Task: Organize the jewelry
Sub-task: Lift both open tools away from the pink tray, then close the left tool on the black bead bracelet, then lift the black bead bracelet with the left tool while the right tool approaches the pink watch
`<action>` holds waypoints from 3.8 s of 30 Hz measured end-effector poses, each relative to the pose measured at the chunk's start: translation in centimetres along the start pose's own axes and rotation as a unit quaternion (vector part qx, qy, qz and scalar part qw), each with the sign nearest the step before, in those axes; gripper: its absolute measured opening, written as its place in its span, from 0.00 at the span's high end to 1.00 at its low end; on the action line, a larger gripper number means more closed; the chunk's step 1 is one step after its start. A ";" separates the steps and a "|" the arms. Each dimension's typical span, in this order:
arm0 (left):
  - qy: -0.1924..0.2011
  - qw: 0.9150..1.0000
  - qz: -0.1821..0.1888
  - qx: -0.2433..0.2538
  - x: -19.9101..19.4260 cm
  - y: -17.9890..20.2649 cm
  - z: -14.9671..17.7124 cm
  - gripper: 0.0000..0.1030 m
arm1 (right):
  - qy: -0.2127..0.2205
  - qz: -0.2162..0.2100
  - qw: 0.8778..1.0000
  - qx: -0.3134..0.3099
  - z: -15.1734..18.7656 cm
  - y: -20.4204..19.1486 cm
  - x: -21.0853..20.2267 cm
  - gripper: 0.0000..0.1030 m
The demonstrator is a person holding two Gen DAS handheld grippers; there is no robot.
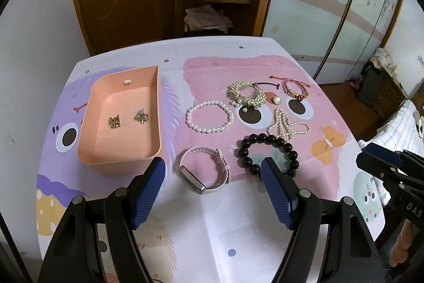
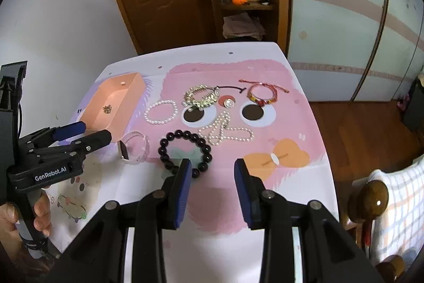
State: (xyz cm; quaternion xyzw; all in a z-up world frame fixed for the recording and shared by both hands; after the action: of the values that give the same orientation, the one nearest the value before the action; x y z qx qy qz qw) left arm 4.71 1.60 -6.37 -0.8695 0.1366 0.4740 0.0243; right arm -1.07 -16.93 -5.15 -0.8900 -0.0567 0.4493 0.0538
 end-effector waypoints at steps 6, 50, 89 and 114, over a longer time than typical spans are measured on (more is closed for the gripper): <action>-0.017 1.000 -0.002 0.000 2.0 -0.1 1.4 0.29 | -0.009 -0.010 1.000 0.009 1.1 1.2 1.3 0.68; -0.179 0.966 0.044 0.181 13.4 6.0 -1.2 0.59 | -0.073 -0.029 0.994 0.073 0.6 5.5 8.9 0.68; -0.069 0.990 -0.009 0.121 2.0 2.5 -2.3 0.88 | -0.060 -0.072 0.995 0.024 0.1 1.0 7.1 0.68; -0.043 0.999 -0.024 0.016 -3.0 -8.1 1.7 0.88 | -0.161 -0.100 0.980 -0.063 -1.5 -12.8 15.2 0.68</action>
State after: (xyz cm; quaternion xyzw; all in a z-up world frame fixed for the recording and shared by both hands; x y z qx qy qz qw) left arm 3.95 10.30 -5.53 -0.8507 0.1223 0.5083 0.0554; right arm 8.44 -2.08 -14.41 -0.7973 -0.1811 0.5748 0.0324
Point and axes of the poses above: each gripper's, at about its wrist camera, not at the fingertips, and x roughly the way its jaws point, y to its right, z to its underside, the point moved 9 cm from there along x, roughly the way its jaws point, and after that the axes turned 2 degrees about -y, right-handed, at the moved point
